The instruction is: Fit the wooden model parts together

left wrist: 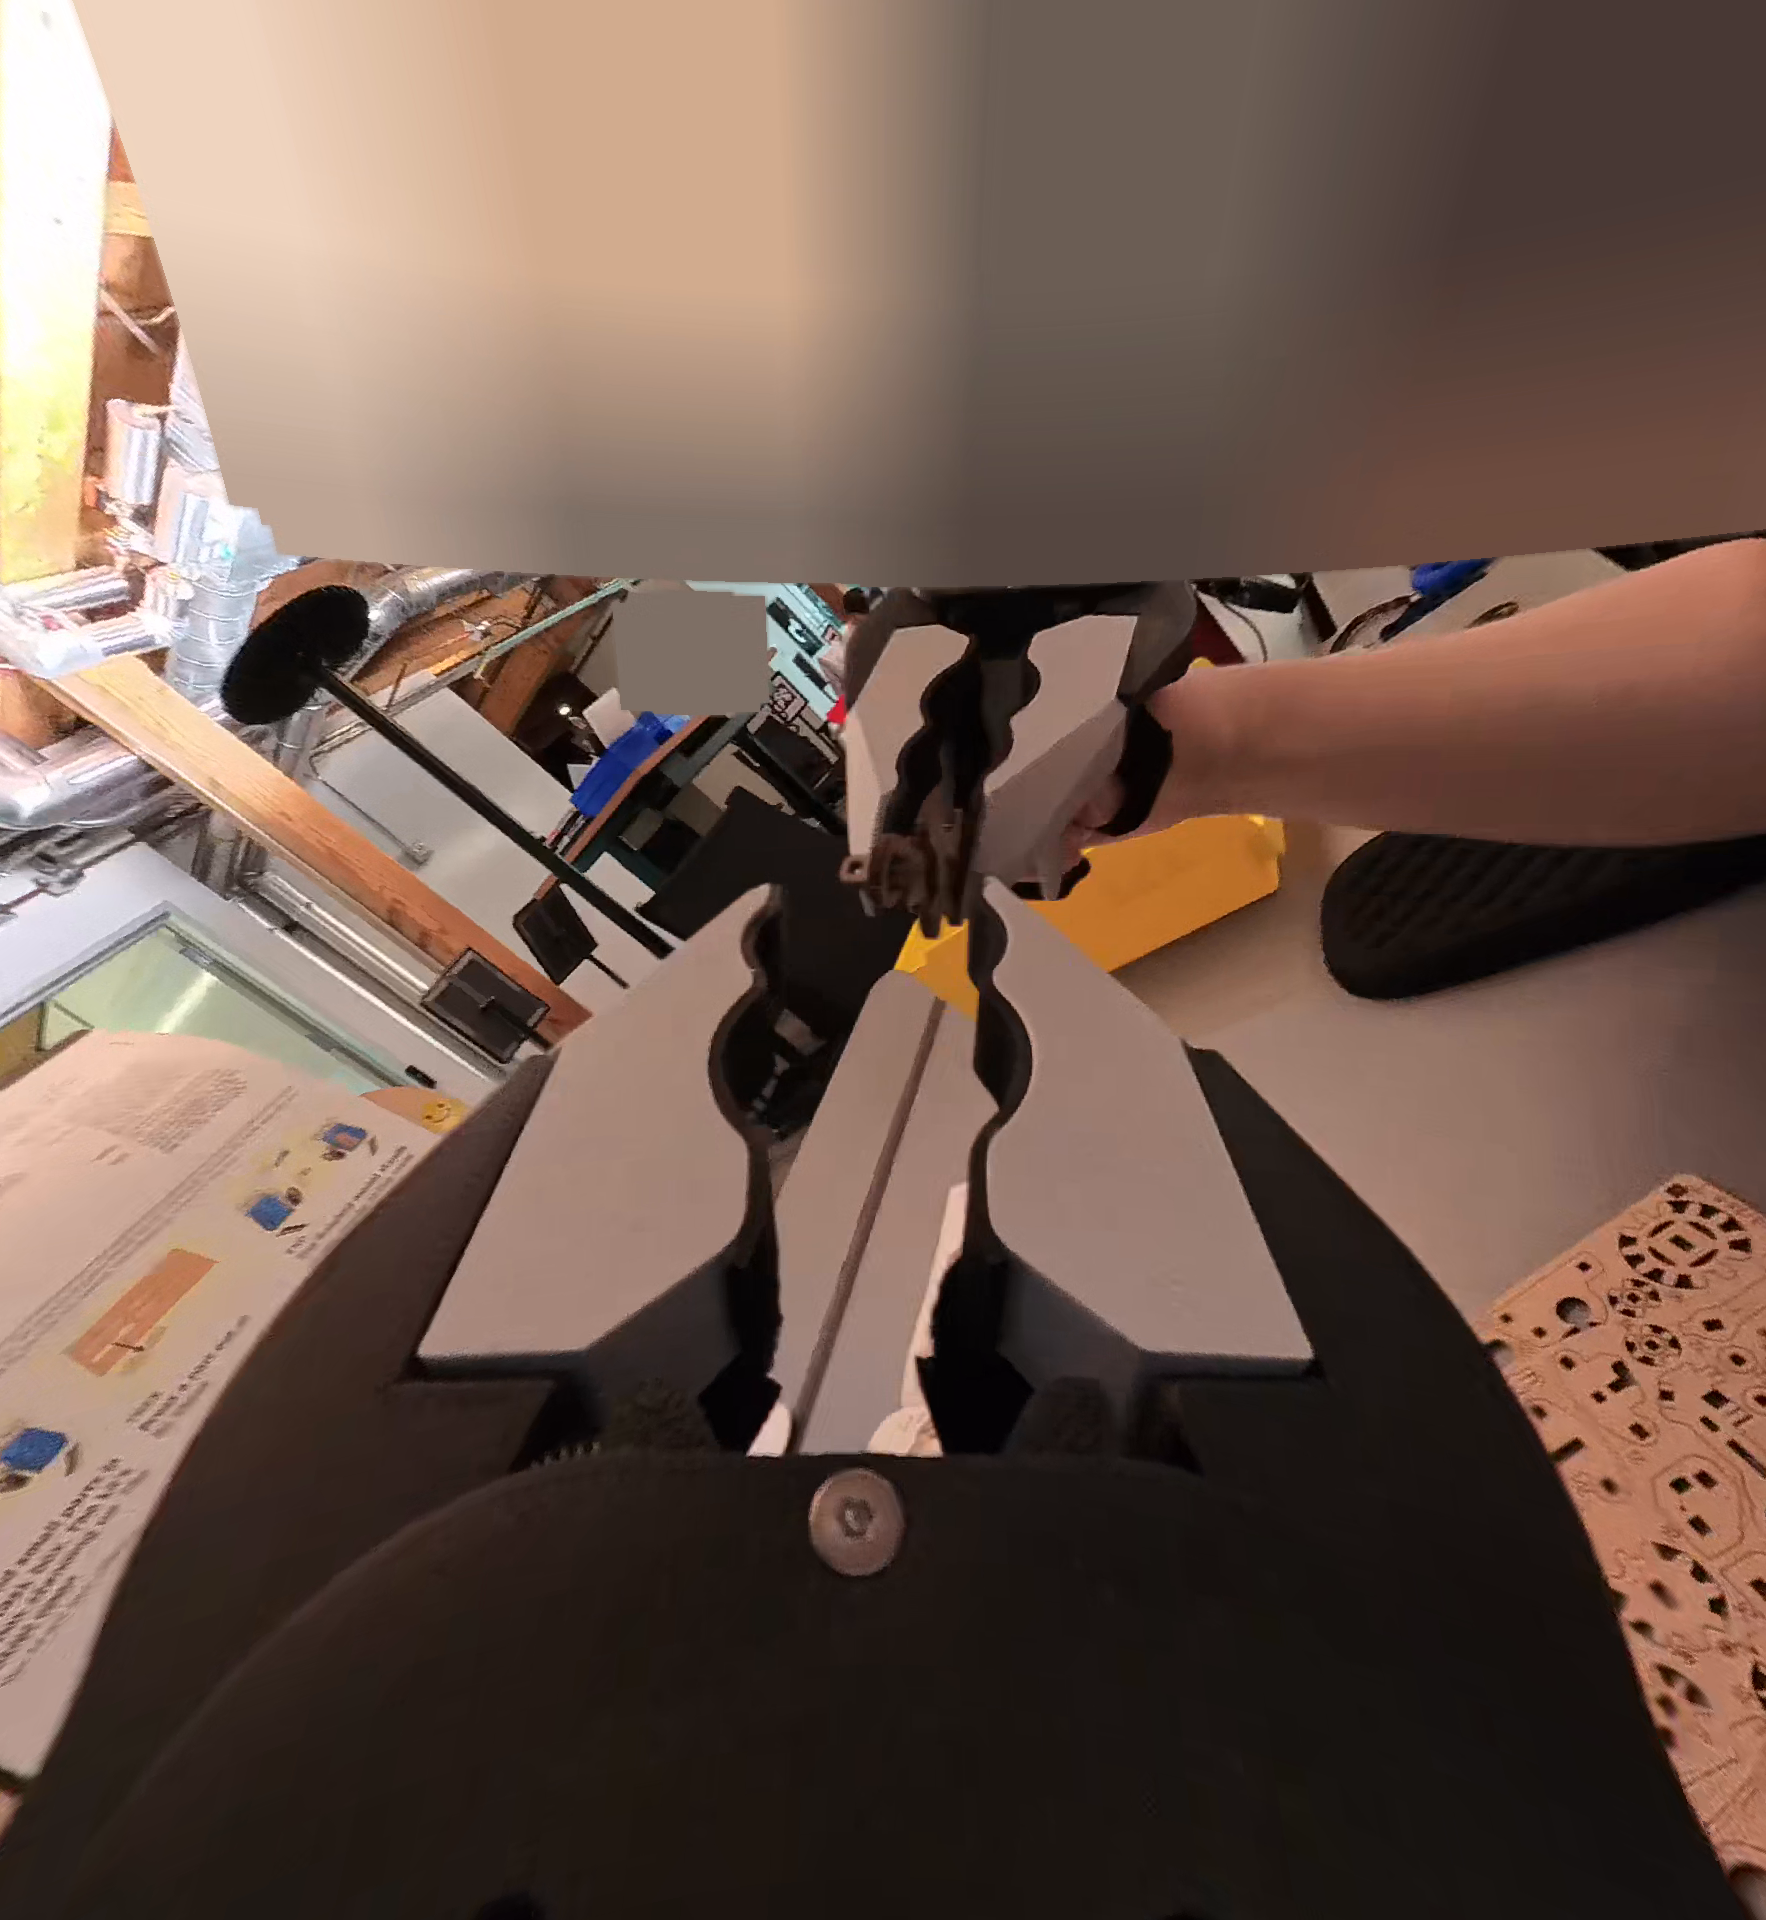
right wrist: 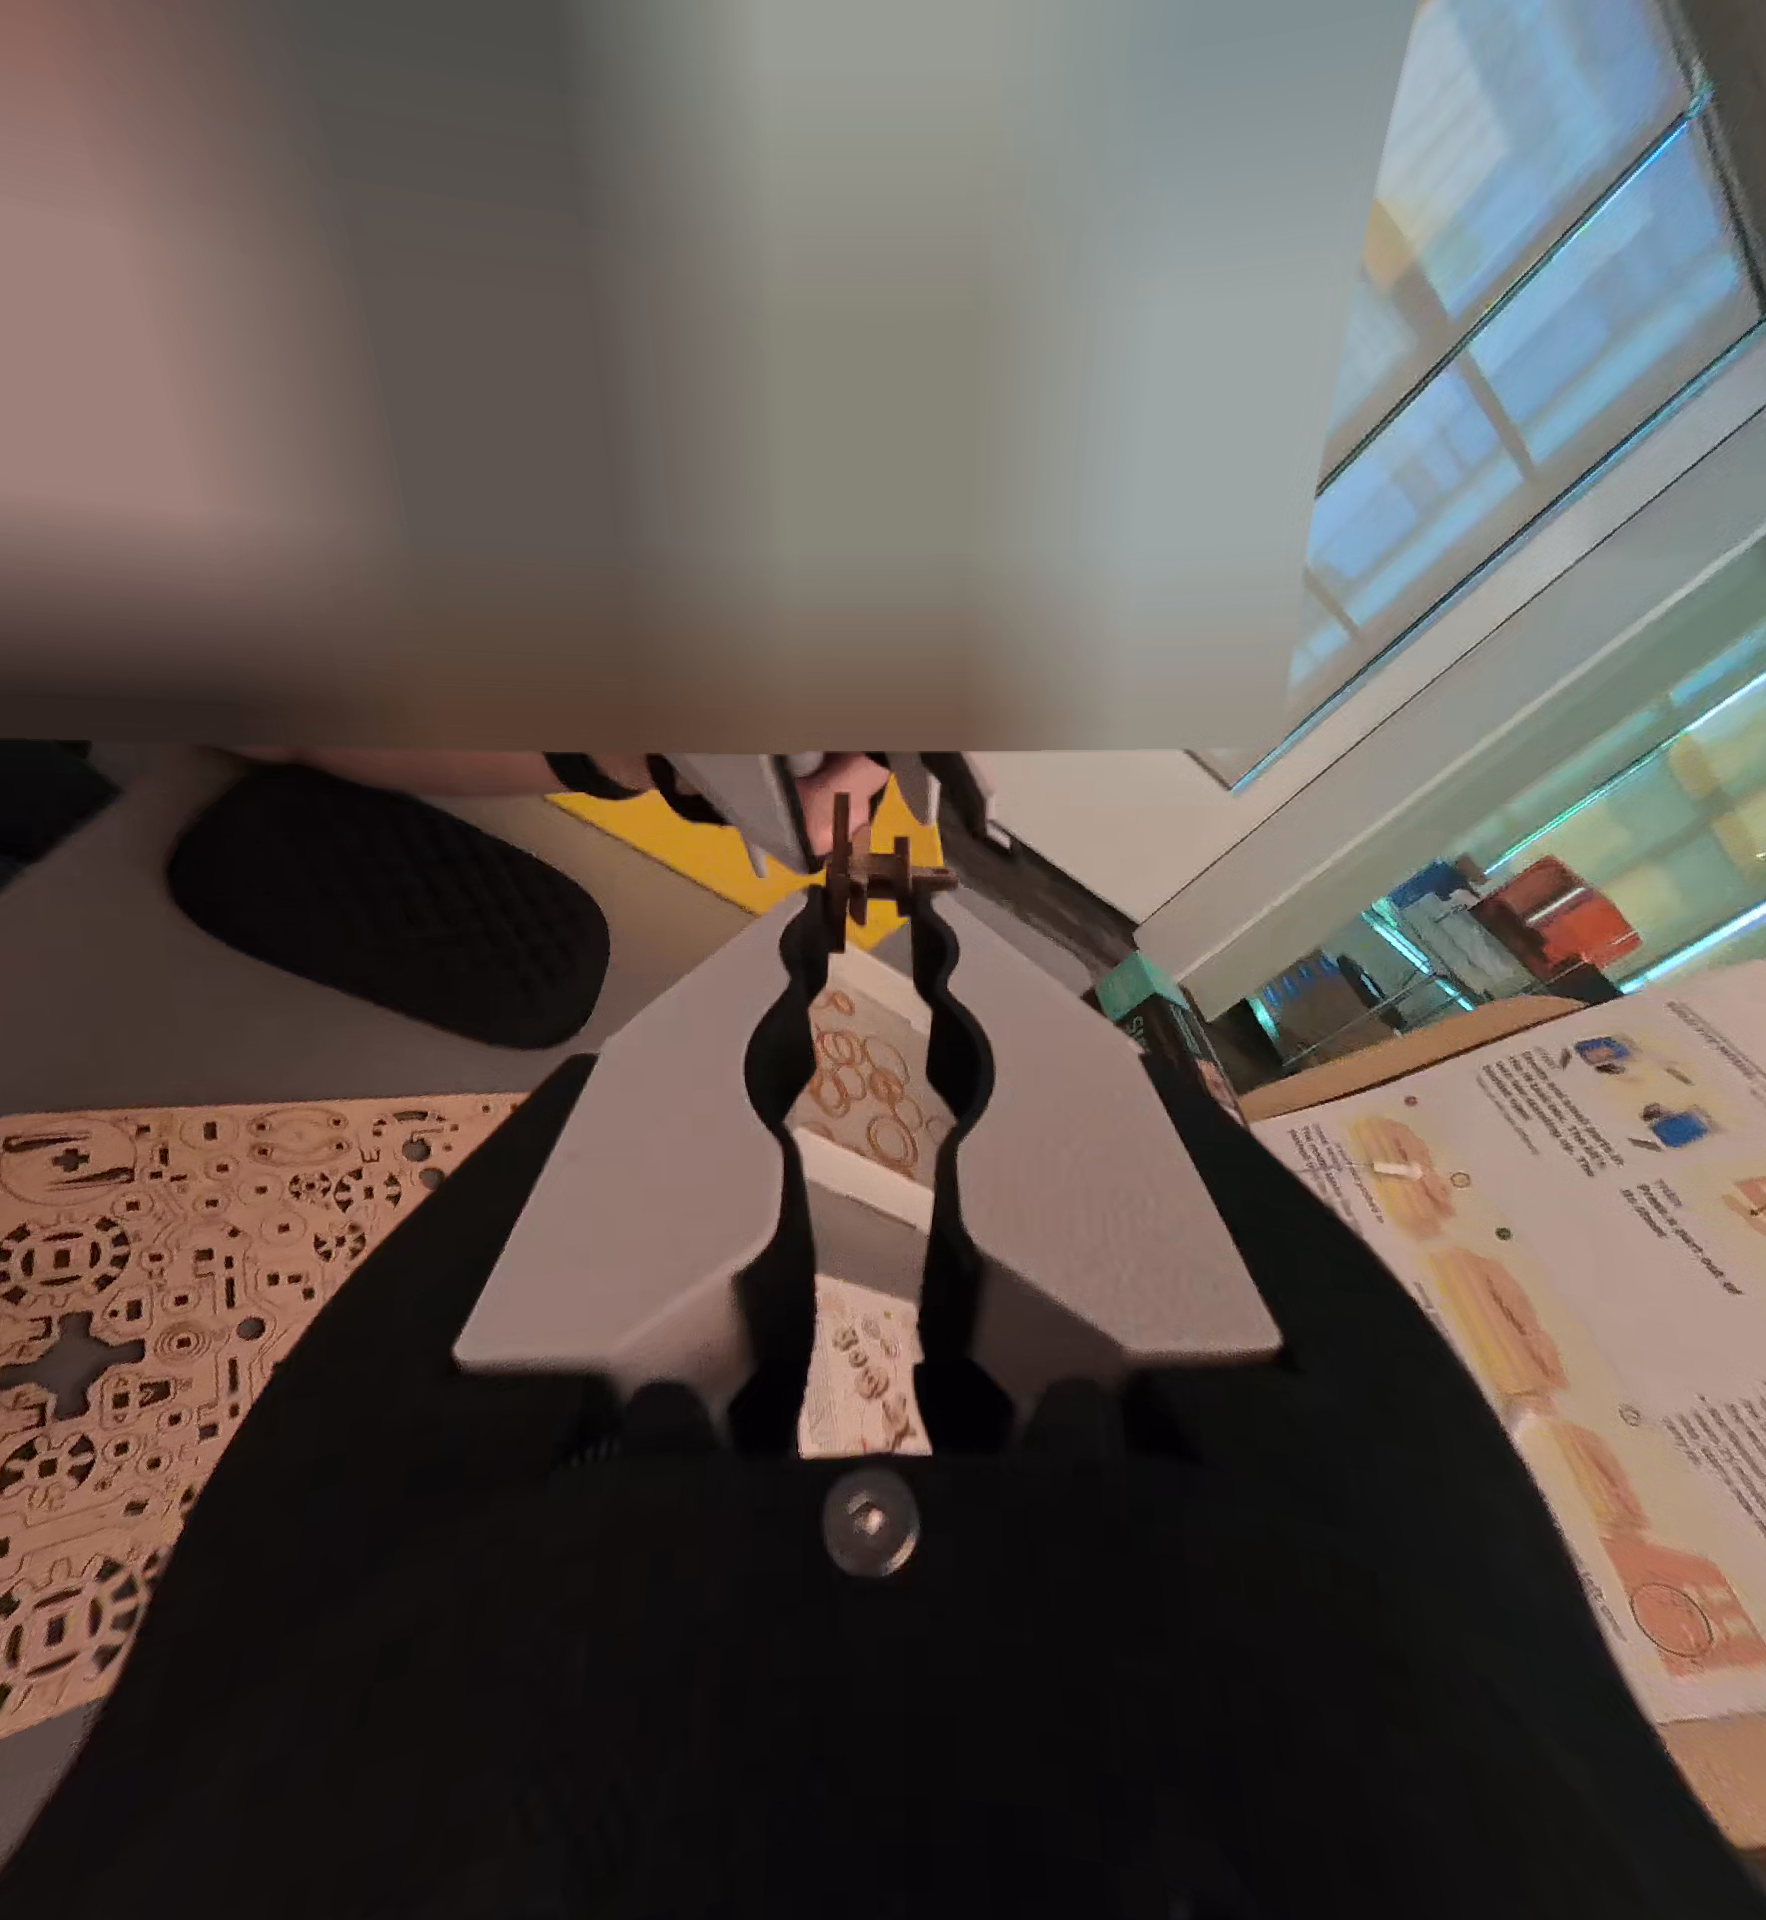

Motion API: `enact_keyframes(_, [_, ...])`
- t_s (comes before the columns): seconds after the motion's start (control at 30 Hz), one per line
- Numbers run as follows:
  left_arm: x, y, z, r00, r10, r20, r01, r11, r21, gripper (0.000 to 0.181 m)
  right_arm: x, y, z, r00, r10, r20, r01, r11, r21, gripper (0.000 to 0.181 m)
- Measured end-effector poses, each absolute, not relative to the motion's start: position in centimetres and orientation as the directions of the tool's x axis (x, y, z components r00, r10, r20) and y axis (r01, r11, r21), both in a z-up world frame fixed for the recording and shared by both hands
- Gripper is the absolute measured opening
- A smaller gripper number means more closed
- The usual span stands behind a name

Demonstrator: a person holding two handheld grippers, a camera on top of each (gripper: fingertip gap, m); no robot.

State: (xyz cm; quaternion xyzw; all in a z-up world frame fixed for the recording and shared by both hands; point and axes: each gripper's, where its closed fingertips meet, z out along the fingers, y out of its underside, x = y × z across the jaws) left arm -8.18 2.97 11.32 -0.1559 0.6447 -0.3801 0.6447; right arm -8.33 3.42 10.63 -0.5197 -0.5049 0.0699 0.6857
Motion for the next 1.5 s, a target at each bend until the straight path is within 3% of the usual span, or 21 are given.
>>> enact_keyframes(0.17, [-8.4,2.1,11.2,-0.149,-0.691,-0.708,0.327,0.641,-0.694,0.014,-8.9,3.3,10.8,0.479,0.654,0.585,0.346,0.472,-0.811,0.014])
enact_keyframes(0.43, [-8.6,1.5,11.4,-0.182,-0.703,-0.687,0.340,0.611,-0.715,0.014,-9.4,2.7,11.1,0.459,0.688,0.562,0.210,0.531,-0.821,0.014])
enact_keyframes(0.57, [-8.6,1.5,11.5,-0.177,-0.705,-0.687,0.332,0.614,-0.716,0.023,-9.4,2.7,11.3,0.469,0.668,0.578,0.193,0.561,-0.805,0.014])
enact_keyframes(0.9, [-8.9,1.1,11.6,-0.188,-0.697,-0.692,0.353,0.609,-0.710,0.020,-9.6,2.3,11.6,0.476,0.642,0.601,0.163,0.608,-0.777,0.014])
enact_keyframes(1.17, [-8.7,1.7,11.4,-0.157,-0.682,-0.714,0.323,0.648,-0.690,0.014,-9.6,3.0,11.0,0.475,0.661,0.581,0.184,0.571,-0.800,0.015])
enact_keyframes(1.33, [-8.4,2.5,11.4,-0.145,-0.700,-0.699,0.291,0.645,-0.707,0.014,-8.2,3.7,11.7,0.532,0.625,0.572,0.223,0.548,-0.806,0.030])
enact_keyframes(1.5, [-7.6,3.4,10.5,-0.159,-0.706,-0.690,0.207,0.660,-0.722,0.014,-8.7,3.1,11.7,0.483,0.472,0.737,0.441,0.596,-0.671,0.024])
